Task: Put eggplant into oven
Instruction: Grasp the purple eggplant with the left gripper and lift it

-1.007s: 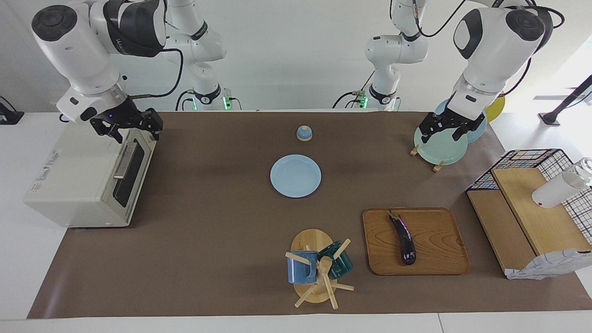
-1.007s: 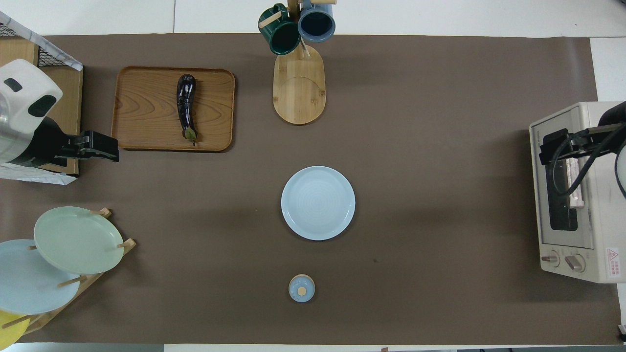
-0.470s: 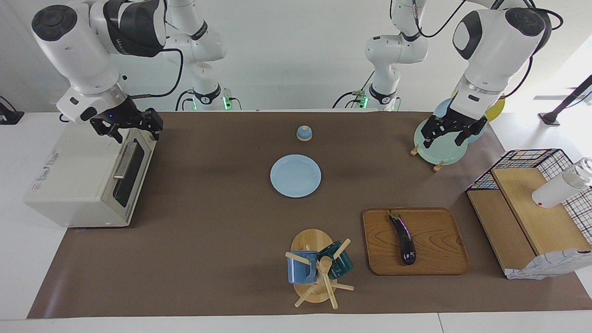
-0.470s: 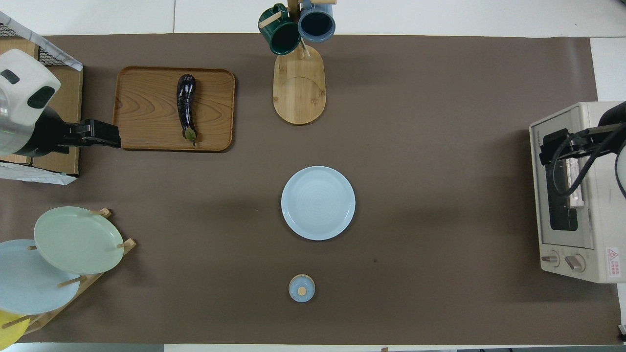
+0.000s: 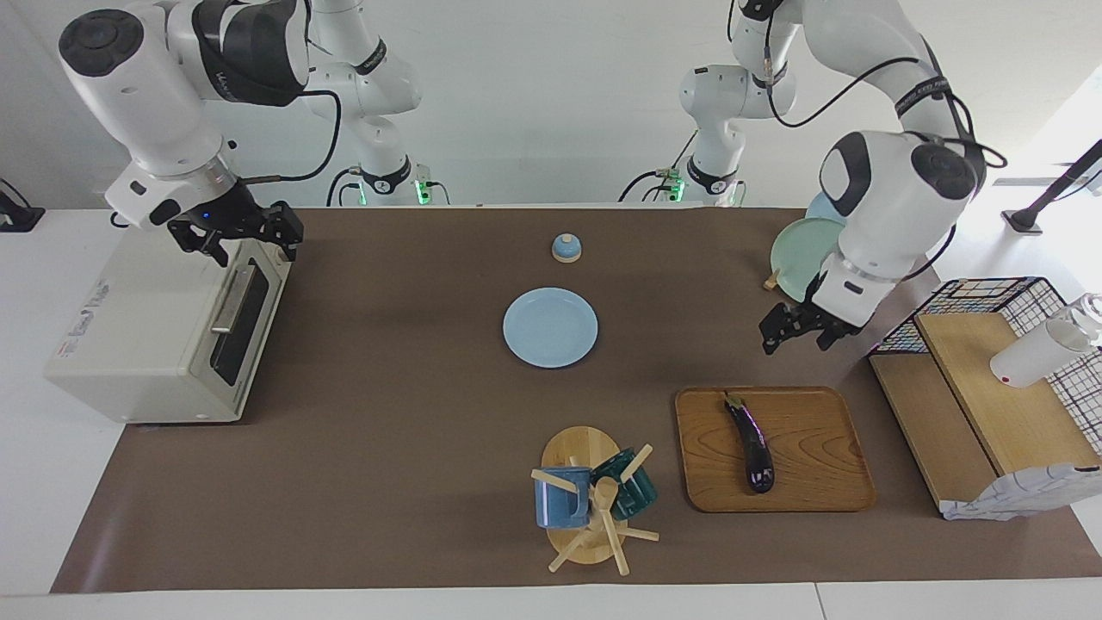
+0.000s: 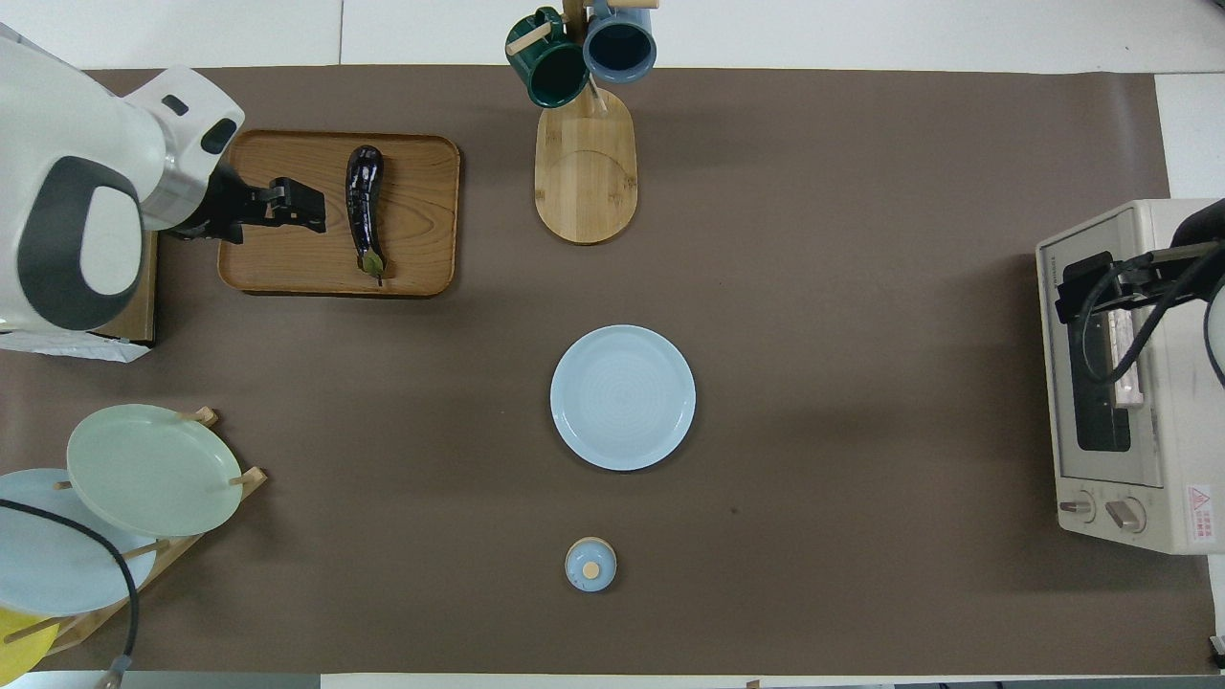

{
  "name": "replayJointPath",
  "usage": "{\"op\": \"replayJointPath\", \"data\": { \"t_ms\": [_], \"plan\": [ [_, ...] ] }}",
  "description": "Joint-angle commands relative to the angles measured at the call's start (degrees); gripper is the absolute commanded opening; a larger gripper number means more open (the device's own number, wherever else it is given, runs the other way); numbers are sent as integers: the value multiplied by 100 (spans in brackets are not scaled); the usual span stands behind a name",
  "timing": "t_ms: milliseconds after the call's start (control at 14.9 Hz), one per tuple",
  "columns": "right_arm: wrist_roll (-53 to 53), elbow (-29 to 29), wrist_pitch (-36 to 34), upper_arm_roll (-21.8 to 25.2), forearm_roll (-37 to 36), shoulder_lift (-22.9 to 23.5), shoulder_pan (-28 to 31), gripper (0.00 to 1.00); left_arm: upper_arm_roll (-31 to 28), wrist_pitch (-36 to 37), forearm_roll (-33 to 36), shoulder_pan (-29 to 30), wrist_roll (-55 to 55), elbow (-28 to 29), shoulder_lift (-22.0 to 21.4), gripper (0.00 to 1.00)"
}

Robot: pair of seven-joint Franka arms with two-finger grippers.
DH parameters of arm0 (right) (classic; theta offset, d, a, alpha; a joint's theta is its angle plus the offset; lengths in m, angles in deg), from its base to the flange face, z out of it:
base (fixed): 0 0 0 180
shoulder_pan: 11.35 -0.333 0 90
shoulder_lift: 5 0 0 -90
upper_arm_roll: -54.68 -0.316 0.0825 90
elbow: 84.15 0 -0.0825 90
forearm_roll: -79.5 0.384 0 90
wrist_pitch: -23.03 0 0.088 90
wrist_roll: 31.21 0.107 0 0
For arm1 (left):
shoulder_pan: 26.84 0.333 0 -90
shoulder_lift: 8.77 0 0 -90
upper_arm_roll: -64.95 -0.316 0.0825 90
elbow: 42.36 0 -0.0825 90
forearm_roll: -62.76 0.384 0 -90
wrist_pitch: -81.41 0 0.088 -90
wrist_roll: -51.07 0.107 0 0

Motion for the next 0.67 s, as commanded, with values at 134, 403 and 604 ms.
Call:
{"op": "replayJointPath", "data": {
  "t_ms": [134, 403, 604],
  "plan": [
    [77, 20, -81, -33, 143, -65, 62, 100, -66, -531, -32, -276, -45, -933, 1421, 100],
    [77, 20, -81, -33, 143, -65, 62, 100, -66, -1093, 11, -215, 454, -1023, 1749, 100],
    [77, 20, -81, -42, 143, -65, 62, 100, -66, -1709, -6, -285, 544, -540, 1705, 100]
  ]
}}
